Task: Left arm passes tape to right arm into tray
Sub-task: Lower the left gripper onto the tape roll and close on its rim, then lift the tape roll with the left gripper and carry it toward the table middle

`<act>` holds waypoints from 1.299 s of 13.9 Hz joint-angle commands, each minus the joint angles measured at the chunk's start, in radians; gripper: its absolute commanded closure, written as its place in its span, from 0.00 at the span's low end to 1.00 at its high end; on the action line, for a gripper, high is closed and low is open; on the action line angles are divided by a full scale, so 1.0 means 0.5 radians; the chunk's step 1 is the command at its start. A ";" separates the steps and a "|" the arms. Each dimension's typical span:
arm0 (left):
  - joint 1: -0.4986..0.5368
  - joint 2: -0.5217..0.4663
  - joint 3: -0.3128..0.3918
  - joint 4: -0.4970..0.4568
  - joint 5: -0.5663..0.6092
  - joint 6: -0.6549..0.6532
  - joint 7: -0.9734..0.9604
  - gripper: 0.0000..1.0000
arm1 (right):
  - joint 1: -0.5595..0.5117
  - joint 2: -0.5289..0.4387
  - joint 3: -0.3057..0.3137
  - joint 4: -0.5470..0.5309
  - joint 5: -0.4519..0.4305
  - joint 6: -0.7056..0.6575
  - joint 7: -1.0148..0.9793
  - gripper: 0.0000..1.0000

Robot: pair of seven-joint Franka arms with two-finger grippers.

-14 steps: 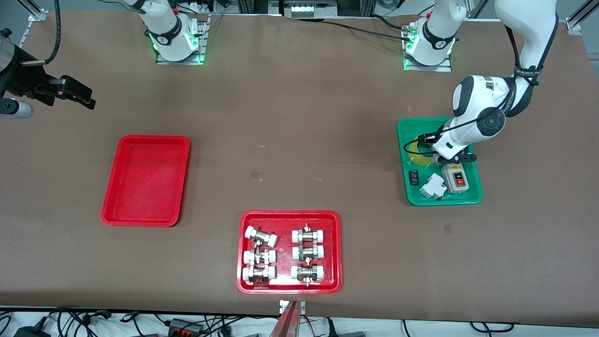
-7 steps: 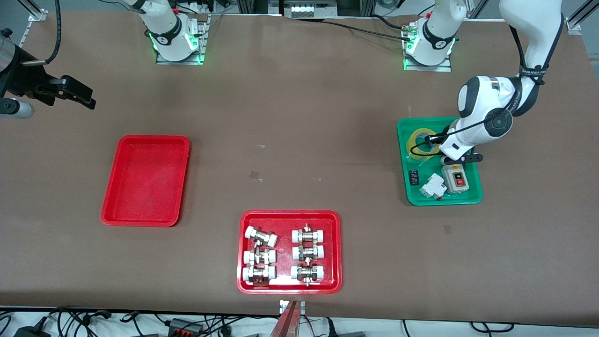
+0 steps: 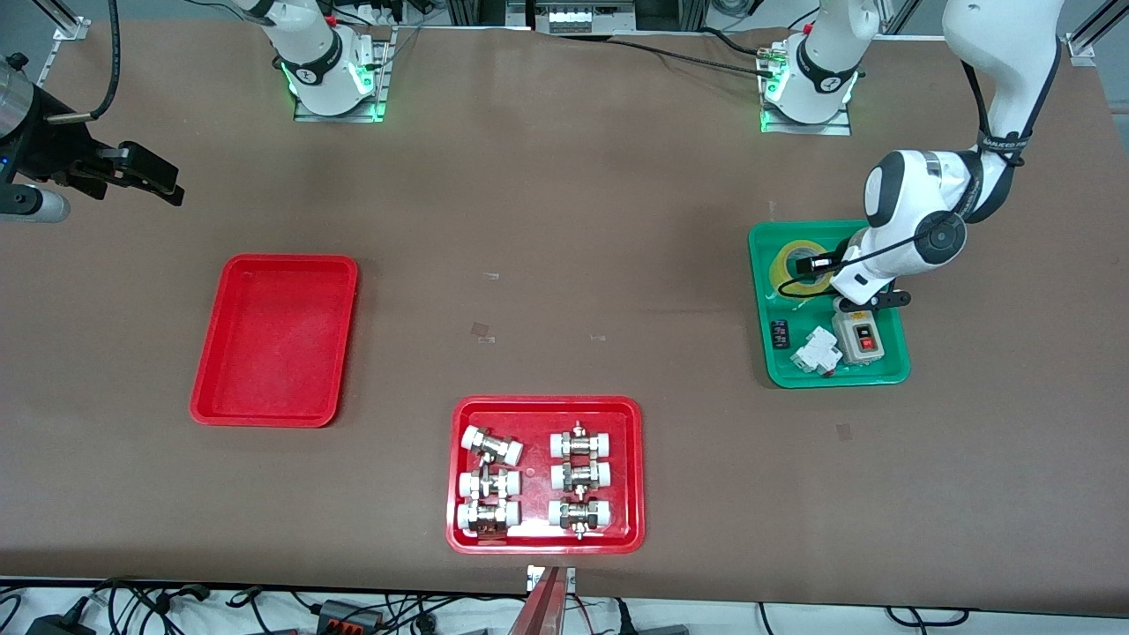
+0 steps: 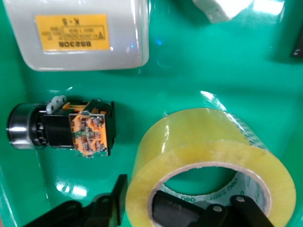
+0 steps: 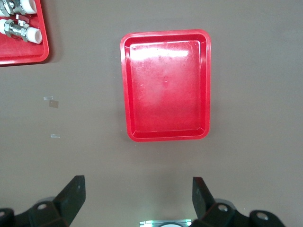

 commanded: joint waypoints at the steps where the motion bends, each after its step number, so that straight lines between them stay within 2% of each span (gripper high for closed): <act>1: 0.032 0.008 -0.009 -0.003 0.026 0.020 0.022 0.97 | 0.002 -0.005 0.005 0.021 0.013 -0.031 0.030 0.00; 8: 0.032 -0.060 -0.012 0.046 0.026 -0.115 0.022 0.99 | 0.002 -0.005 0.005 0.021 0.013 -0.031 0.033 0.00; 13: 0.032 -0.100 -0.015 0.233 0.026 -0.458 0.026 1.00 | 0.002 -0.005 0.005 0.021 0.013 -0.031 0.030 0.00; 16: -0.001 -0.222 -0.024 0.291 0.026 -0.590 0.044 1.00 | 0.002 -0.005 0.005 0.021 0.009 -0.031 0.030 0.00; 18: 0.005 -0.235 -0.125 0.468 0.016 -0.801 0.084 1.00 | 0.002 -0.005 0.005 0.021 0.009 -0.031 0.030 0.00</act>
